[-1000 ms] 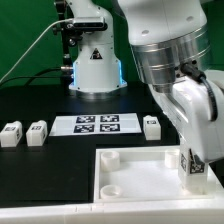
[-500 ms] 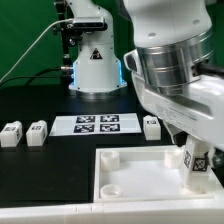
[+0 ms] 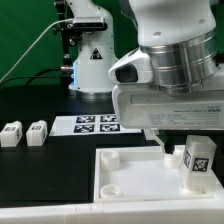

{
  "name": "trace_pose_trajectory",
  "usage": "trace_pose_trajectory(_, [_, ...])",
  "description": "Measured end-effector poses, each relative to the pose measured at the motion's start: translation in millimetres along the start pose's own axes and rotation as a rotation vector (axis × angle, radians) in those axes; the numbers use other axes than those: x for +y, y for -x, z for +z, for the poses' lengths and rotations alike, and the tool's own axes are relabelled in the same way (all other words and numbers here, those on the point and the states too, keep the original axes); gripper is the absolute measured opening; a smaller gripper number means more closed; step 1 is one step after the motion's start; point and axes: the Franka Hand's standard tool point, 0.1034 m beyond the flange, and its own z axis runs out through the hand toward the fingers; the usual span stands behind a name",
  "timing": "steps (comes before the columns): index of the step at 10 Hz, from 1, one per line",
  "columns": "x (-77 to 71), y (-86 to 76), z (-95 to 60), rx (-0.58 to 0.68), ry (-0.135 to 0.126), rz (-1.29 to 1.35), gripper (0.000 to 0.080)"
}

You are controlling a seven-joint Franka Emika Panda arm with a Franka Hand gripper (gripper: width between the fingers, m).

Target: Assemble one leg

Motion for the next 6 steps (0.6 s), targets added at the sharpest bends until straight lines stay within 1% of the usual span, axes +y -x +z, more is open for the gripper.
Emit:
trace_pose_trajectory(1, [4.7, -3.4, -0.8, 0.024, 0.061, -0.233, 0.0649])
trace_pose_trajectory(2, [4.2, -5.5, -1.1, 0.040, 0.078, -0.348, 0.0649])
trace_pose_trajectory(3, [4.8, -5.8, -1.1, 0.040, 0.075, -0.331, 0.0649])
trace_pose_trajectory(4, [4.5, -5.6, -1.0, 0.041, 0.074, -0.292, 0.0535])
trace_pose_trajectory(5, [4.2, -5.4, -1.0, 0.041, 0.071, -0.271, 0.0535])
trace_pose_trajectory(6, [3.3, -4.8, -0.8, 0.042, 0.063, -0.157, 0.0349])
